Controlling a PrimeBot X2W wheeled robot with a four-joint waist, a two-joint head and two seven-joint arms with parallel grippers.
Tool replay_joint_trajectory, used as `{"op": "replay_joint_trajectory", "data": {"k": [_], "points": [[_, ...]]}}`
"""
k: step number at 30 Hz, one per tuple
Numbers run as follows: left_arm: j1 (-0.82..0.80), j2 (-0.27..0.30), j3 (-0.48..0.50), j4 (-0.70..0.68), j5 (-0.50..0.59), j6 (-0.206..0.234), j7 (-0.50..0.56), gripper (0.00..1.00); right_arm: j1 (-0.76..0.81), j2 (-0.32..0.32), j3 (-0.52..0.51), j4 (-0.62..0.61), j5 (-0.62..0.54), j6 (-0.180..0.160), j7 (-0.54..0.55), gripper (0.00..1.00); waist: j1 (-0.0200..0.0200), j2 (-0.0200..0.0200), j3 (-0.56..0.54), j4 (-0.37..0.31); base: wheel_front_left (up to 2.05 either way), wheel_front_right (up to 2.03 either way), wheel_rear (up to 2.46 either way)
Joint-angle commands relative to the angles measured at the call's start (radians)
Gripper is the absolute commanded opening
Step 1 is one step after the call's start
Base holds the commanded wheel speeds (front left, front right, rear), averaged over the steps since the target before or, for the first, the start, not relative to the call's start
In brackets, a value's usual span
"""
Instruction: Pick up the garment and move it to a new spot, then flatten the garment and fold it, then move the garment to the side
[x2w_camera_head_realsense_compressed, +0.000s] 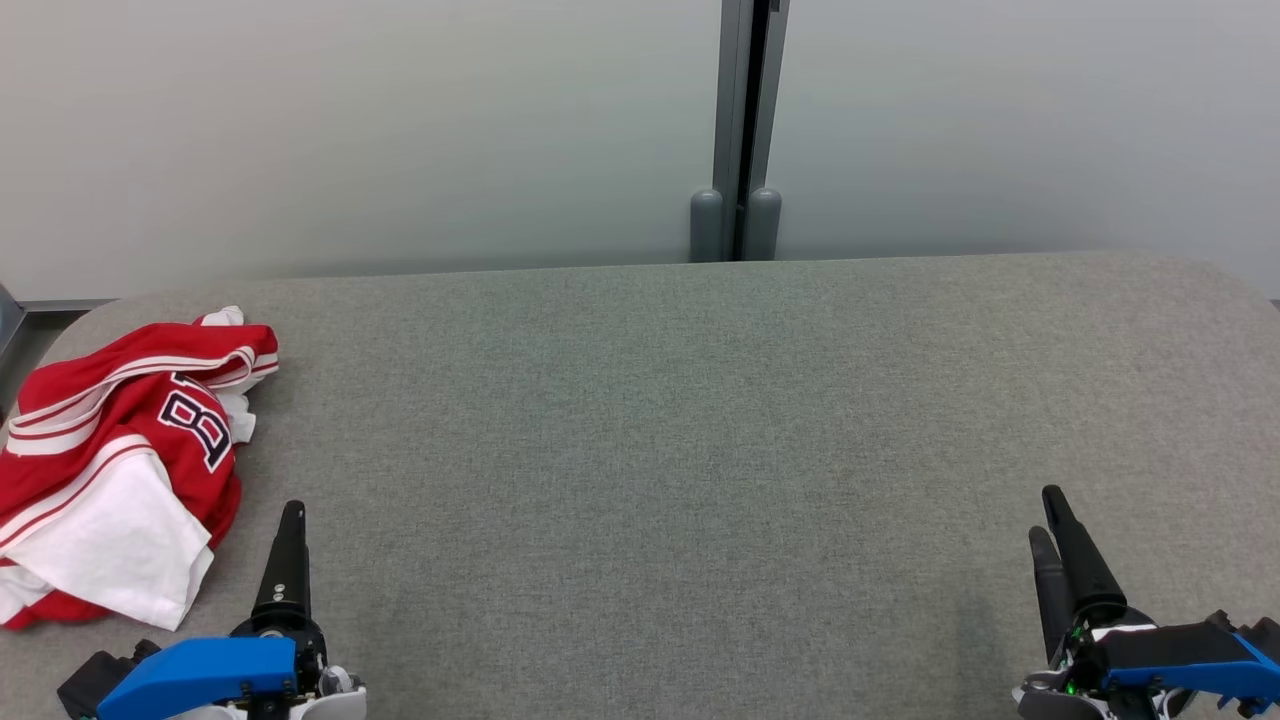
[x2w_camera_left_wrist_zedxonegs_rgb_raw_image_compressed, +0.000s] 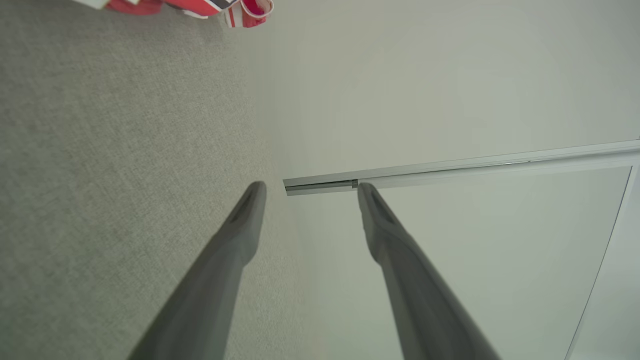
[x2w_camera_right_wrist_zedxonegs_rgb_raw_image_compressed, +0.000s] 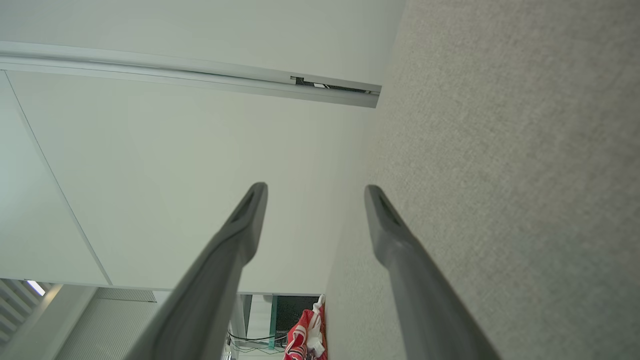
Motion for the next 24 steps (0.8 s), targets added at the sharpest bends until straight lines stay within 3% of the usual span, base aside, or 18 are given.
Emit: {"op": "replay_joint_trajectory", "data": {"k": [1,24], "points": [[-0.012,0.008,-0.01,-0.023,0.043,0.007,-0.014,1.0,-0.011,-0.005,0.007,-0.022,-0.034,0.001,-0.013,1.0,0.0,0.0,0.0,0.001,0.0,0.0,0.0],[0.015,0.012,-0.069,-0.052,0.487,0.034,-0.099,1.0,0.007,-0.007,0.013,-0.036,-0.471,0.002,-0.099,1.0,0.0,0.0,-0.006,0.002,0.0,0.0,0.0]]}}
